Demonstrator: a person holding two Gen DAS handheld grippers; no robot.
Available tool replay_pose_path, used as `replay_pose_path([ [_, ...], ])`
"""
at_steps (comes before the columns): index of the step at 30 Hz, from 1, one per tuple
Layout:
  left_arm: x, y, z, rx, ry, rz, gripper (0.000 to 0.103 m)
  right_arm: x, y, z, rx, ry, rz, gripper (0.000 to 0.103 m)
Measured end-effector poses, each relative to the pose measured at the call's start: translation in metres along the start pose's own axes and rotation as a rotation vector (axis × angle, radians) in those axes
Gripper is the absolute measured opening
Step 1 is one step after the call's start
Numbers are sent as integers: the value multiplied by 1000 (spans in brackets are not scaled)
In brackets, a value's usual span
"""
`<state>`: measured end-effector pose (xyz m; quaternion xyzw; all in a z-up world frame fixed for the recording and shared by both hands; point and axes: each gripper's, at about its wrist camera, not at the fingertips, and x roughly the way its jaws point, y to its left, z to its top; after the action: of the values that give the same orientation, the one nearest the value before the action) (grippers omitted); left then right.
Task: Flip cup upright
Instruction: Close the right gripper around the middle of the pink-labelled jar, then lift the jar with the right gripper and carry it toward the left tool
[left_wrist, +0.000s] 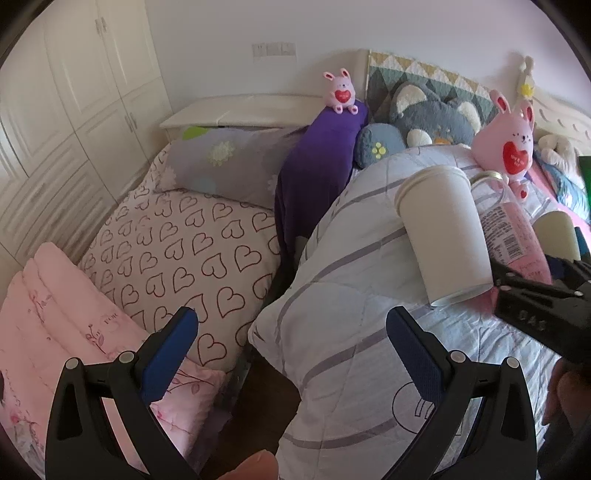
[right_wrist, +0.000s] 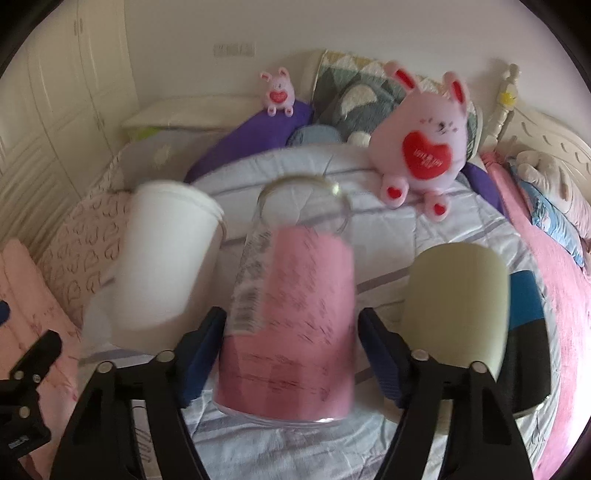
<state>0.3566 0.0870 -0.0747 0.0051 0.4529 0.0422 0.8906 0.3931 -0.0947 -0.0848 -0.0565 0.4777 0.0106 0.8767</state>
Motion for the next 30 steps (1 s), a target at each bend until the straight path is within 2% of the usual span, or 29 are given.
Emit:
replay_pose_path([
  [2,0,0,-2,-1,2,1,103,5,7,-1,-36,0,-44,73],
  [4,-1,-1,0,-1,2,2,103,5,11,-1,-41,-4,-45,71],
  [12,-21,1,-4,5,-23,-2,103,-13,2,-5,4,-33,19,70],
  [19,-57,-4,-17,12,-56,-12,103,-59,-12,-19,40,-88,52,70],
  [24,-84,-11,-33,31,-74,-28,103,-104,-32,-54,98,-121,84,70],
  [30,-110,-27,-65,59,-67,-57,103,-138,-43,-131,185,-127,80,70],
])
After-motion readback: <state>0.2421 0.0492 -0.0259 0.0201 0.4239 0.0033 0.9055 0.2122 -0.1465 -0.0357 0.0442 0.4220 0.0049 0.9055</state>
